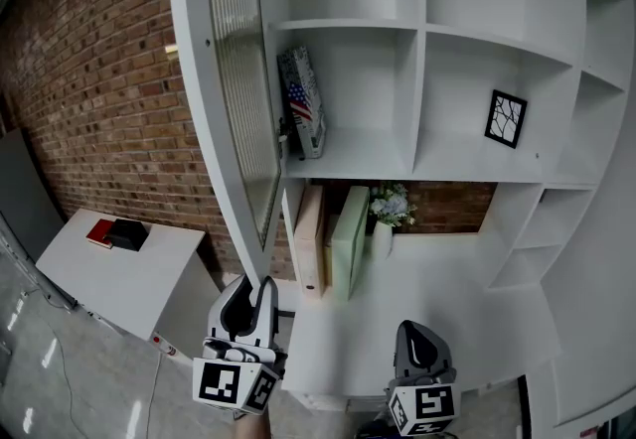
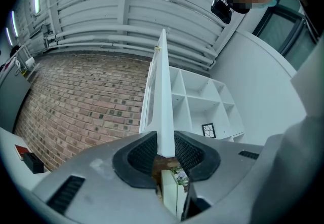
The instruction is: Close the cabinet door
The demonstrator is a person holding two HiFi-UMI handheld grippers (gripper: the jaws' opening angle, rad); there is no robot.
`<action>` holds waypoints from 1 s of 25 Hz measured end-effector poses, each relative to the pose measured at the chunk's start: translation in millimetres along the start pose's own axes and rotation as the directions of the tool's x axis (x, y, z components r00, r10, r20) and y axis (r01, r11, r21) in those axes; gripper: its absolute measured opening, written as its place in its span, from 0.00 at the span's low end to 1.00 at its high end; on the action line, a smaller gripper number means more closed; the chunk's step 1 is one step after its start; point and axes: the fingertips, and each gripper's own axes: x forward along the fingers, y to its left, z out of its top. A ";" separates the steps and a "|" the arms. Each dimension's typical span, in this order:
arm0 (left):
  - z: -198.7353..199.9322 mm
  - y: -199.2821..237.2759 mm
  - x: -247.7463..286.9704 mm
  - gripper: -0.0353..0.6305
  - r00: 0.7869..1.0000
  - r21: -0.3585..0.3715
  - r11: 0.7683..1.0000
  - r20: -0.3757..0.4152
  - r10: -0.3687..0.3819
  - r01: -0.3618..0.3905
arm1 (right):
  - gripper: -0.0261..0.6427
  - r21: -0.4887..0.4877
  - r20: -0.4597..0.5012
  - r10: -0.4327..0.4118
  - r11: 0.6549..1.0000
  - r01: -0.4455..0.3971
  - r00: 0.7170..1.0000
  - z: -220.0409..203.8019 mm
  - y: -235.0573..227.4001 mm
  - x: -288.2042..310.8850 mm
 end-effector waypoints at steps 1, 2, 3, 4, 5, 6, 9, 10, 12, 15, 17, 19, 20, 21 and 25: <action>-3.5 0.3 -0.5 0.20 1.000 0.017 1.000 -0.020 0.003 -0.003 | 0.04 0.001 -0.001 -0.002 1.000 0.002 1.000 -0.3 -0.5 0.0; -5.0 -0.7 -0.1 0.20 1.000 0.025 1.000 -0.031 0.003 -0.002 | 0.04 0.003 -0.003 -0.003 1.000 0.003 1.000 -0.5 -0.8 -0.1; -3.3 -3.7 1.5 0.20 1.000 0.023 1.000 -0.026 -0.006 0.006 | 0.04 0.004 -0.003 -0.004 1.000 0.004 1.000 -0.7 -1.1 -0.3; 0.0 -7.9 3.5 0.21 1.000 0.014 1.000 -0.012 -0.019 0.019 | 0.04 0.005 -0.003 -0.004 1.000 0.004 1.000 -0.8 -1.2 -0.5; 2.4 -11.9 5.0 0.21 1.000 0.007 0.999 0.002 -0.031 0.031 | 0.04 0.006 -0.002 -0.003 1.000 0.003 1.000 -1.0 -1.5 -0.7; 2.9 -15.0 5.8 0.21 0.999 0.002 0.999 0.008 -0.039 0.039 | 0.04 0.008 -0.002 -0.002 1.000 0.002 1.000 -1.0 -1.9 -1.1; 2.2 -21.6 8.2 0.21 0.999 -0.008 0.999 0.014 -0.051 0.051 | 0.04 0.008 0.003 -0.002 1.000 0.002 1.000 -0.1 -4.3 -1.6; 2.4 -23.5 9.2 0.22 0.998 -0.013 0.998 0.017 -0.055 0.055 | 0.04 0.005 0.004 -0.003 1.000 0.003 1.000 0.1 -5.0 -1.3; 1.3 -28.0 10.8 0.22 0.998 -0.020 0.997 0.015 -0.068 0.069 | 0.04 0.003 0.000 -0.007 1.000 0.007 1.000 -0.9 -6.2 -1.2; -1.5 -34.4 13.0 0.23 0.996 -0.027 0.995 0.014 -0.091 0.091 | 0.04 0.007 -0.003 -0.014 1.000 0.014 1.000 -1.9 -7.7 -1.5; -5.4 -36.8 13.6 0.23 0.996 -0.031 0.995 0.001 -0.095 0.095 | 0.04 0.008 -0.002 -0.016 1.000 0.016 1.000 -1.8 -8.1 -1.5; -8.1 -39.0 14.4 0.23 0.995 -0.036 0.995 -0.009 -0.095 0.095 | 0.04 0.007 -0.002 -0.016 1.000 0.016 1.000 -1.4 -8.2 -1.2; -8.9 -39.7 14.8 0.23 0.995 -0.037 0.995 -0.012 -0.096 0.095 | 0.04 0.006 -0.003 -0.016 1.000 0.016 1.000 -1.3 -8.2 -1.1; -10.3 -40.0 14.9 0.23 0.995 -0.035 0.995 -0.017 -0.096 0.095 | 0.04 0.006 -0.004 -0.017 1.000 0.017 1.000 -1.5 -8.2 -1.0; -8.1 -44.8 18.2 0.24 0.993 -0.045 0.992 0.001 -0.118 0.118 | 0.04 0.006 -0.006 -0.023 1.000 0.023 1.000 -2.2 -9.7 -0.1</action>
